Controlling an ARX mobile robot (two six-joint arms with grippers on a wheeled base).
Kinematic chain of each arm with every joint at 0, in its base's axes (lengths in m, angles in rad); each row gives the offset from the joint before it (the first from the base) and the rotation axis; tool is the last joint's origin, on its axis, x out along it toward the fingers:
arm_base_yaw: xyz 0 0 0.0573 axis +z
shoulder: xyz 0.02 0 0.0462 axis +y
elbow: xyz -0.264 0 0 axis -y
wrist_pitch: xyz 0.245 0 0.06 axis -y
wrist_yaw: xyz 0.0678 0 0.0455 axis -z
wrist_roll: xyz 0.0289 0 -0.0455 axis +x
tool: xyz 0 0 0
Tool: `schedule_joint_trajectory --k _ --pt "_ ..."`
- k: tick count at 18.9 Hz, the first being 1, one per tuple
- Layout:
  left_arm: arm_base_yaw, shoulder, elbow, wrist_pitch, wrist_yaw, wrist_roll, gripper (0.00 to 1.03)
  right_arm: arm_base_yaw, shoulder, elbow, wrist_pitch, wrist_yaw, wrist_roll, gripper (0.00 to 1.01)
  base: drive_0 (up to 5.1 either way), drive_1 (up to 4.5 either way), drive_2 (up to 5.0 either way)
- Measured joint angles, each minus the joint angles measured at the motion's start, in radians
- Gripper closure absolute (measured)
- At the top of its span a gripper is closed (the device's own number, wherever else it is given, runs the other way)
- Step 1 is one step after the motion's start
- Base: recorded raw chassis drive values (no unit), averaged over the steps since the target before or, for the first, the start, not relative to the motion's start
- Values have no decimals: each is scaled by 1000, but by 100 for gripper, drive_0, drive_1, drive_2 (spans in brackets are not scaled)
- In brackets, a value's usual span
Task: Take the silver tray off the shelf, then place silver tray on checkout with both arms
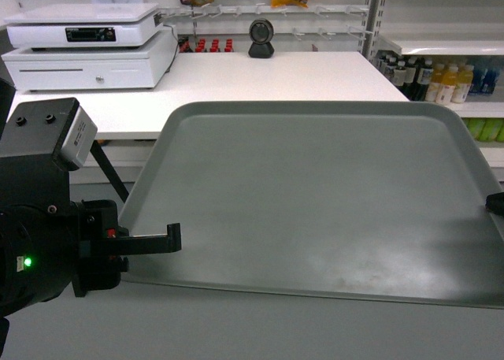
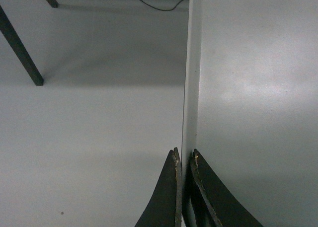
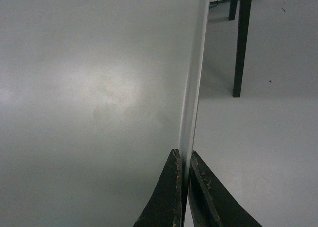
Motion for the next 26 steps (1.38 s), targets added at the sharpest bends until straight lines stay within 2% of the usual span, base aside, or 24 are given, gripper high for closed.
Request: schedule_joint_trajectory --k 26 --pt "-2 0 -1 3 1 0 100 -2 -1 -2 2 1 0 98 -1 427 -429"
